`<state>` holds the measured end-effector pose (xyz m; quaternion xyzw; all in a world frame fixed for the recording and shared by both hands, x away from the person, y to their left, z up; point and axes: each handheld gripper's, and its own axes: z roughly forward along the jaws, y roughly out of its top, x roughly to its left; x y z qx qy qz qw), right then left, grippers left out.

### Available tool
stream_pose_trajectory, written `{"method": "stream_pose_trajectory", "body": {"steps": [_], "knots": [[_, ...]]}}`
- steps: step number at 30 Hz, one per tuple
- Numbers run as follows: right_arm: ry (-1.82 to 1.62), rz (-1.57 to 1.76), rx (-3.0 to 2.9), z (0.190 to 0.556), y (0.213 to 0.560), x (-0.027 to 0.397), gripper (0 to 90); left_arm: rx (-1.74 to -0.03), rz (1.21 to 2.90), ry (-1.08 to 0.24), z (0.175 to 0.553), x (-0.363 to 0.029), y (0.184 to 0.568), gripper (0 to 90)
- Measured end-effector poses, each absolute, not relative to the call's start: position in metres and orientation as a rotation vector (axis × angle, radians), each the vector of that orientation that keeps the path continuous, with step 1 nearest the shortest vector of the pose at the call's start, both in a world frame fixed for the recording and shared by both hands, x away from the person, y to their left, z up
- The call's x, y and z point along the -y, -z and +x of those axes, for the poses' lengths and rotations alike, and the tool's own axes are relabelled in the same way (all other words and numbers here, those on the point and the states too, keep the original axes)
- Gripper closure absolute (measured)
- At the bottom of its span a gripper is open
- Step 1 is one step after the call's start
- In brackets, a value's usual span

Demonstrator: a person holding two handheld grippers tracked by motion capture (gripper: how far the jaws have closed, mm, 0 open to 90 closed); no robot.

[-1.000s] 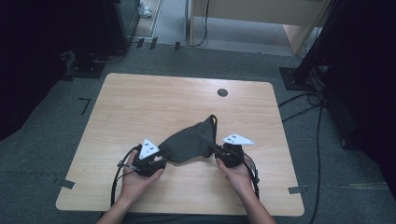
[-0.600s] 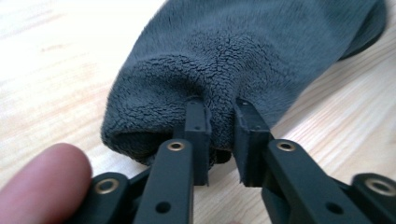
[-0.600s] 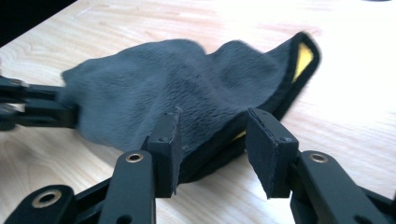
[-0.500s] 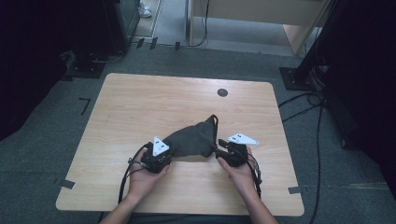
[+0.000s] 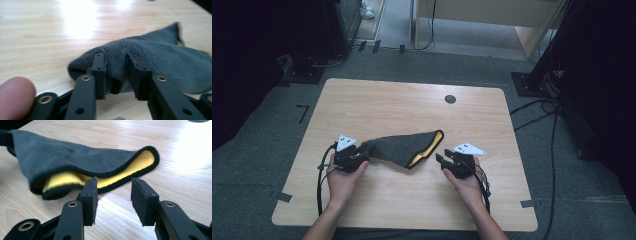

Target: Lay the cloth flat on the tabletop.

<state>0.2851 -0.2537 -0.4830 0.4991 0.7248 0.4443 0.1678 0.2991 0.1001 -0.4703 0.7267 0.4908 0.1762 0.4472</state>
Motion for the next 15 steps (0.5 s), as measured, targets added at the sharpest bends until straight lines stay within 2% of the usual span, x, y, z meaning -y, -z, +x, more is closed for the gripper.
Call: {"method": "stream_pose_trajectory", "body": {"steps": [3, 7, 8, 13, 15], "knots": [[-1.258, 1.423, -2.075, 0.286, 0.486, 0.251, 57.1, -1.132, 1.826, -0.452, 0.286, -0.090, 0.463, 64.7], [-1.267, 1.409, -2.104, 0.286, 0.489, 0.244, 57.5, -1.009, 1.889, -0.355, 0.266, -0.068, 0.461, 63.9], [-1.277, 1.391, -2.119, 0.284, 0.489, 0.240, 57.7, -0.980, 1.922, -0.371, 0.262, -0.059, 0.464, 62.6], [-1.280, 1.377, -2.148, 0.282, 0.490, 0.235, 58.1, -1.012, 1.925, -0.390, 0.264, -0.054, 0.469, 61.8], [-1.282, 1.382, -2.165, 0.283, 0.494, 0.232, 58.2, -0.971, 1.935, -0.379, 0.261, -0.046, 0.468, 60.6]]}}
